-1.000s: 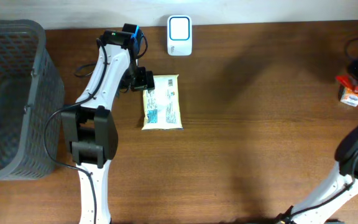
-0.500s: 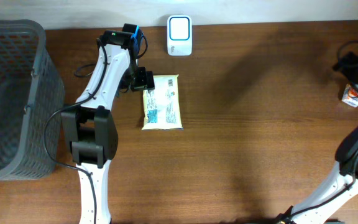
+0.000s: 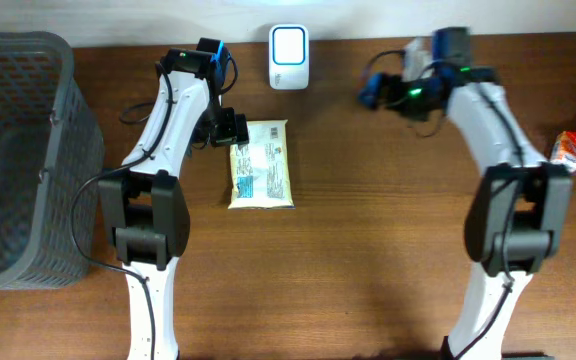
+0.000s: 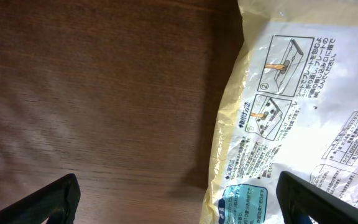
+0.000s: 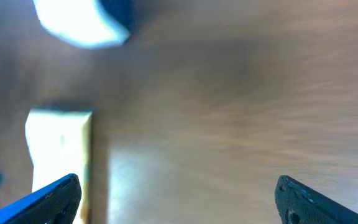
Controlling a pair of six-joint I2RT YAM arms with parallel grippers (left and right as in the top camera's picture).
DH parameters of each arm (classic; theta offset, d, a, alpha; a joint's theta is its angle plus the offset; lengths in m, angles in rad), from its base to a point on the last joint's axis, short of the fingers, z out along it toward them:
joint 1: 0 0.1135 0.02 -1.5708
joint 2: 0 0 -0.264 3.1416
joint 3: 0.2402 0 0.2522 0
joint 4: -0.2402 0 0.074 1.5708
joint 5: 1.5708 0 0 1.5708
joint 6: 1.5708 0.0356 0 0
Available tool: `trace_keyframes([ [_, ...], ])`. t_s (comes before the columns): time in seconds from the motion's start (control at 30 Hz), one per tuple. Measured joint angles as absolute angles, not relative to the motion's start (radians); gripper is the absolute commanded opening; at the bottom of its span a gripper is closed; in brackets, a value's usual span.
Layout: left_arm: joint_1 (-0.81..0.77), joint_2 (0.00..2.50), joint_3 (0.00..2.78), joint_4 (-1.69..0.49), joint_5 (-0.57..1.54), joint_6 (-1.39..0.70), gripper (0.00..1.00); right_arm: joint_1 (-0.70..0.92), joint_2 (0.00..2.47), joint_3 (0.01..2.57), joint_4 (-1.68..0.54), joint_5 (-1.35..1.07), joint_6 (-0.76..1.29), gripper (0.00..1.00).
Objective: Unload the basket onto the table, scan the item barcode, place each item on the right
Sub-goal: 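Move the right gripper to the yellow snack bag and grasp it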
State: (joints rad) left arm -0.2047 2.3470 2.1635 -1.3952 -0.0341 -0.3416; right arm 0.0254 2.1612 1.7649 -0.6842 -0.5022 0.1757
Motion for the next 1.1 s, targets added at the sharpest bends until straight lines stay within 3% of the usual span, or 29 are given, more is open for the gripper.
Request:
trace_keyframes([
  [0.23, -0.205, 2.347, 2.164, -1.395, -0.034, -0.342, 0.99, 0.198, 2.234, 1.715, -0.651, -0.612, 0.18, 0.99],
  [0.33, -0.205, 2.347, 2.164, -1.395, -0.034, -0.342, 0.99, 0.257, 2.275, 1.71, -0.644, -0.632, 0.179, 0.85],
  [0.57, -0.205, 2.347, 2.164, -1.395, -0.034, -0.342, 0.99, 0.382, 2.289, 1.707, -0.638, -0.624, 0.196, 0.8],
  [0.67, -0.205, 2.347, 2.164, -1.395, -0.034, -0.342, 0.99, 0.398, 2.288, 1.694, -0.61, -0.579, 0.252, 0.66],
  [0.77, -0.205, 2.347, 2.164, -1.395, -0.034, -0.342, 0.99, 0.4, 2.28, 1.657, -0.548, -0.558, 0.291, 0.46],
  [0.9, -0.205, 2.347, 2.164, -1.395, -0.034, -0.341, 0.99, 0.401, 2.268, 1.606, -0.485, -0.547, 0.326, 0.42],
  [0.93, -0.205, 2.347, 2.164, -1.395, -0.034, -0.342, 0.99, 0.401, 2.265, 1.597, -0.472, -0.546, 0.333, 0.36],
  [0.97, -0.205, 2.347, 2.164, -1.395, -0.034, -0.342, 0.99, 0.401, 2.26, 1.586, -0.46, -0.546, 0.339, 0.11],
  [1.0, -0.205, 2.347, 2.164, -1.395, -0.034, -0.342, 0.99, 0.401, 2.258, 1.578, -0.455, -0.546, 0.341, 0.04],
  [1.1, -0.205, 2.347, 2.164, -1.395, -0.034, -0.342, 0.99, 0.403, 2.252, 1.573, -0.448, -0.547, 0.356, 0.04],
])
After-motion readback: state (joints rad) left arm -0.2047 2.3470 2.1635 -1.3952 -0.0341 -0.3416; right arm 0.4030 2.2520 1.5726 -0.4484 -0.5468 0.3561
